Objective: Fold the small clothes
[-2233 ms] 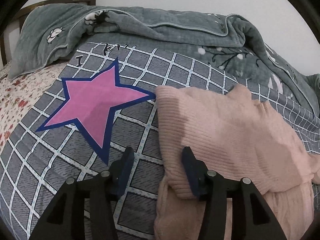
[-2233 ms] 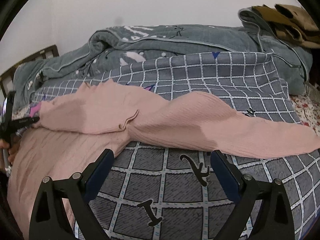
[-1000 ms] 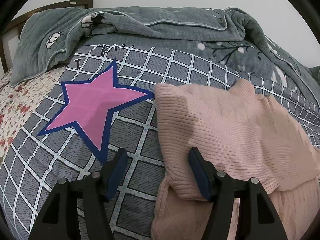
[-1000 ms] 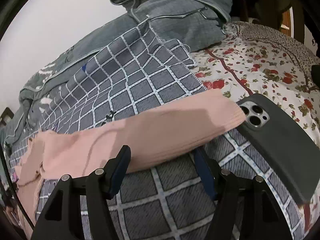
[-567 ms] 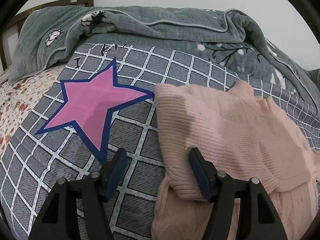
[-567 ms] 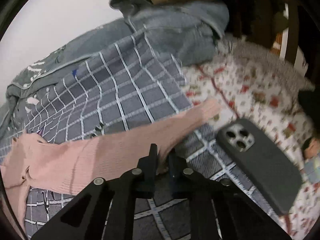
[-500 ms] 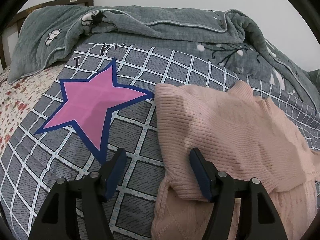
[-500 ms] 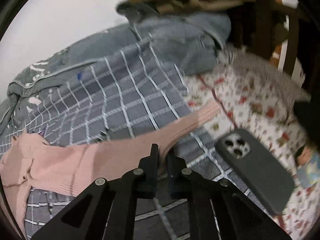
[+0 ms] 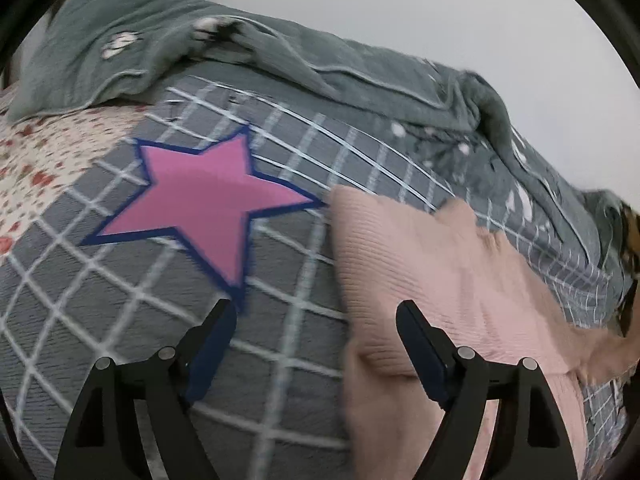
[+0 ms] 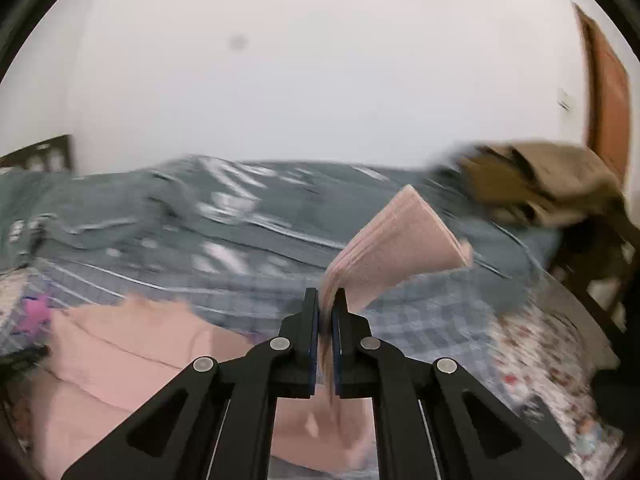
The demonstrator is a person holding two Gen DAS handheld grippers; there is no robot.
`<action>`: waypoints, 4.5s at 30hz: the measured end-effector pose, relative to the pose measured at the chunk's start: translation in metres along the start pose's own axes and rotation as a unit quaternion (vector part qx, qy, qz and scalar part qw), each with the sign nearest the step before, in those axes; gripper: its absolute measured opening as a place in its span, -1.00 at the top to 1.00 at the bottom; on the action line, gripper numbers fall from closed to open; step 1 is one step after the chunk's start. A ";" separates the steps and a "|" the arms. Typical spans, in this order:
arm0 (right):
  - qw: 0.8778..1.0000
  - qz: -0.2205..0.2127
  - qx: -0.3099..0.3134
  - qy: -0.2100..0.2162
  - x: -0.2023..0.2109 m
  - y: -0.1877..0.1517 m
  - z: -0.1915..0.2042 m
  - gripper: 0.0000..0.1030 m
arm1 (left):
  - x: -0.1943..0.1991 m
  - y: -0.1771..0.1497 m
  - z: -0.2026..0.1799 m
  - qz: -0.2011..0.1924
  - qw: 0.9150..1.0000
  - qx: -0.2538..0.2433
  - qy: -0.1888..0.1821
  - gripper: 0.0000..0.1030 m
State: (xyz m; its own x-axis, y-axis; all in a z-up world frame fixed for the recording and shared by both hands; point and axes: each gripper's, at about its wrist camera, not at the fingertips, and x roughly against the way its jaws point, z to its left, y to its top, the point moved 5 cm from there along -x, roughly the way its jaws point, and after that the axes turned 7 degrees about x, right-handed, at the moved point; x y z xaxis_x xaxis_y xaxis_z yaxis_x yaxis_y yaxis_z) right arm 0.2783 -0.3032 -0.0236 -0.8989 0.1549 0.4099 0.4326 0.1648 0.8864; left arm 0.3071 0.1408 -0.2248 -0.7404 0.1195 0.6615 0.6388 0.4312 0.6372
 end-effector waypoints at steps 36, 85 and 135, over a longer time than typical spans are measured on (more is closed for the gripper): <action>0.977 0.156 0.014 0.145 -0.068 -0.147 0.079 -0.01 | 0.018 0.005 0.000 -0.021 1.000 -0.002 -0.011 -0.60; 0.978 0.114 -0.093 0.147 -0.093 -0.167 0.018 -0.09 | 0.015 0.013 -0.079 -0.057 0.994 -0.086 -0.043 0.87; 0.986 0.100 0.004 0.134 0.049 -0.224 0.059 0.13 | 0.095 -0.114 -0.028 -0.047 0.993 -0.106 0.004 -0.37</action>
State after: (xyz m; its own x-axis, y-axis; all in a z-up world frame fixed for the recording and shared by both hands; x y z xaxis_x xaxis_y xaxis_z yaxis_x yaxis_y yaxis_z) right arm 0.1421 -0.2746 -0.2148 -0.7810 -0.0784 0.6197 0.6027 0.1655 0.7806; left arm 0.1699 0.0779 -0.2228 -0.7981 0.0802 0.5971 0.5967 0.2428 0.7649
